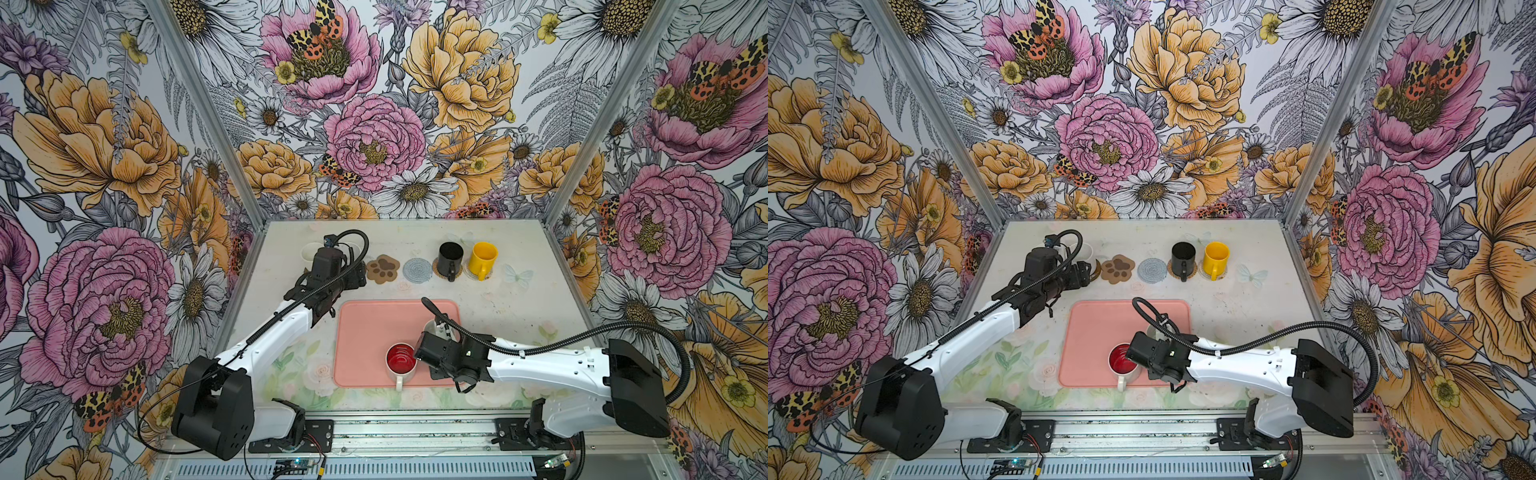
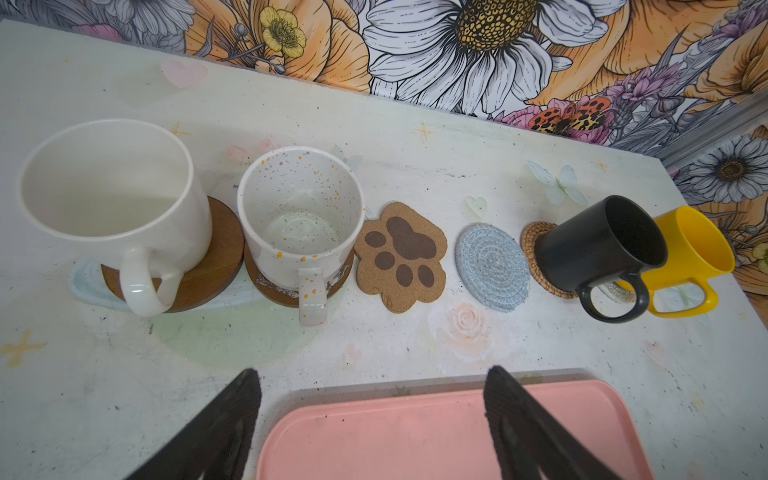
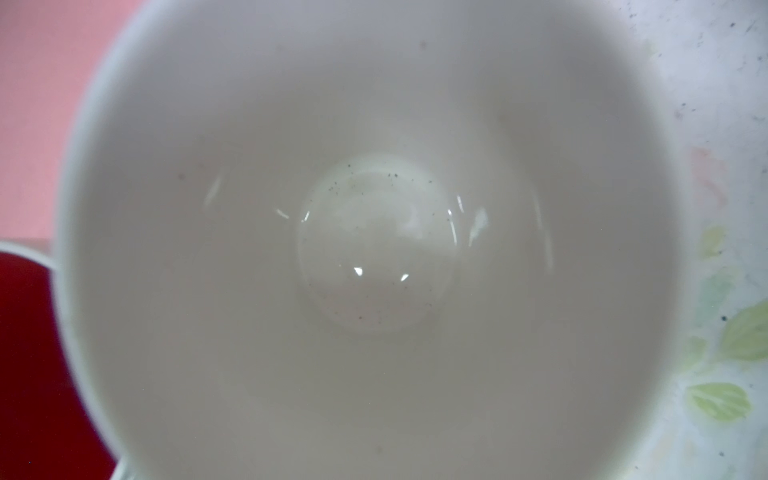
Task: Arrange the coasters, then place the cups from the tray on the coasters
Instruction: 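Carry the lavender-handled mug with the right gripper toward the blue knit coaster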
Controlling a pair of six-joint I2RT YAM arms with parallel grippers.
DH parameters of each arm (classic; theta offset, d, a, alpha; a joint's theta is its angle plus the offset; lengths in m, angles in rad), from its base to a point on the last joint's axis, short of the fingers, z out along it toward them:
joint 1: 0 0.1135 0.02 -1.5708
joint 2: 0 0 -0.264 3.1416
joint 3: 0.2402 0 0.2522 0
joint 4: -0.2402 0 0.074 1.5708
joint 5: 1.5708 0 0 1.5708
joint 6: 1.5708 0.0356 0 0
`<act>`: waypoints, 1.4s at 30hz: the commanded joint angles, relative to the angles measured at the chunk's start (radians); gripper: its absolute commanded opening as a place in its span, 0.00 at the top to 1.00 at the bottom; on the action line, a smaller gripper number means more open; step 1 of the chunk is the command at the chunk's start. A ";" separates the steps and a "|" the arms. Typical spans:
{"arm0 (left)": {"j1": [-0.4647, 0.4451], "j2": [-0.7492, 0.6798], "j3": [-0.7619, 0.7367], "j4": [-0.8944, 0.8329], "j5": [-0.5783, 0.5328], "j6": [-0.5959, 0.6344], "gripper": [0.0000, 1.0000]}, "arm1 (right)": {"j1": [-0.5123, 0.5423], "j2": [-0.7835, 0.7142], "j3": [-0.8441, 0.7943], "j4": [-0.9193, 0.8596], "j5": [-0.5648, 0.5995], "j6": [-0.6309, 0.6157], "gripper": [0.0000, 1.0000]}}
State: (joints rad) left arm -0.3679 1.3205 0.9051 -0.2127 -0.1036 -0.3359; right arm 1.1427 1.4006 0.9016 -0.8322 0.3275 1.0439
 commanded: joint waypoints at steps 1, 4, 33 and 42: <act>0.014 0.000 0.032 0.002 0.009 0.021 0.14 | -0.025 -0.039 0.065 0.019 0.062 -0.054 1.00; 0.014 0.000 0.035 -0.004 0.012 0.023 0.14 | -0.053 -0.033 0.084 0.019 0.047 -0.086 1.00; 0.032 -0.071 0.005 -0.001 0.022 0.019 0.14 | -0.411 0.362 0.582 0.097 -0.137 -0.577 1.00; 0.039 -0.079 0.002 -0.005 0.021 0.015 0.14 | -0.480 0.505 0.738 0.097 -0.179 -0.634 1.00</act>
State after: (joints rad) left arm -0.3416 1.2694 0.9051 -0.2131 -0.0952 -0.3325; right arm 0.6727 1.9022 1.5639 -0.7944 0.1535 0.4500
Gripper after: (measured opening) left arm 0.861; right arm 0.164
